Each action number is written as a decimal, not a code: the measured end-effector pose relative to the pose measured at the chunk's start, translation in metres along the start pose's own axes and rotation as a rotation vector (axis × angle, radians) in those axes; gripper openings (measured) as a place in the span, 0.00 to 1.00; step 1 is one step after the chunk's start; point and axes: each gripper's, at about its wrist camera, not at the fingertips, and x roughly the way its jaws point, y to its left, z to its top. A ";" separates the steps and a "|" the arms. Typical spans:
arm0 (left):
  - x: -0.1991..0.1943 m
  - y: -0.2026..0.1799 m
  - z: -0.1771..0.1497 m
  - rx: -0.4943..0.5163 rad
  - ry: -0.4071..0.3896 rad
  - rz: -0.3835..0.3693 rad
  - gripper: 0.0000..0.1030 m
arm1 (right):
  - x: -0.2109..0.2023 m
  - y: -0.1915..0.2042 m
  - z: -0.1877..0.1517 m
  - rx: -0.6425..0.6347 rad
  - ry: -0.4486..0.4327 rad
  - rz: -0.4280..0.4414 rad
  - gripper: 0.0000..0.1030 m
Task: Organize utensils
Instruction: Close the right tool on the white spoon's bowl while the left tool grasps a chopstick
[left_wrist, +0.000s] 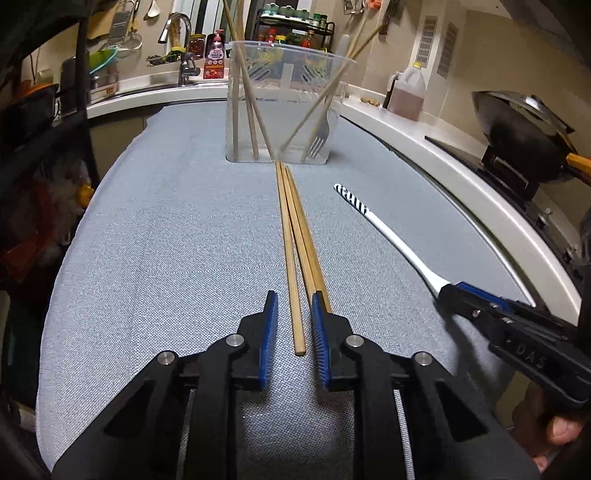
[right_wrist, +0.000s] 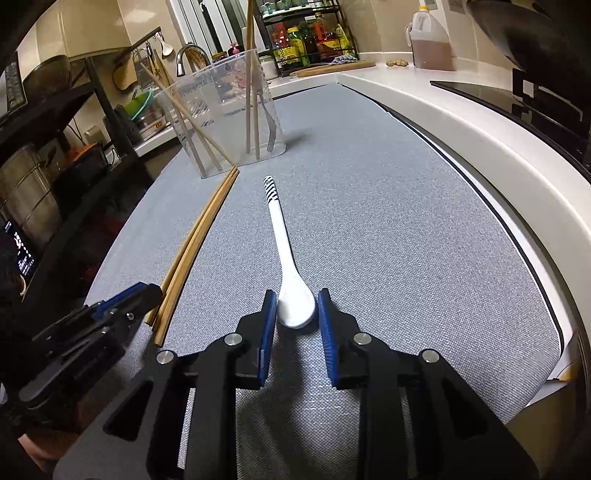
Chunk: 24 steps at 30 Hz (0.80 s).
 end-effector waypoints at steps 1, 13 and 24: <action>-0.001 -0.001 -0.001 0.003 -0.004 0.006 0.16 | 0.000 -0.001 0.000 0.003 -0.003 0.003 0.24; -0.005 0.001 -0.002 0.039 0.001 0.069 0.06 | -0.003 -0.013 0.003 0.076 -0.032 -0.019 0.24; -0.012 0.005 -0.009 0.067 -0.014 0.107 0.06 | 0.004 0.009 -0.006 0.025 -0.020 -0.028 0.17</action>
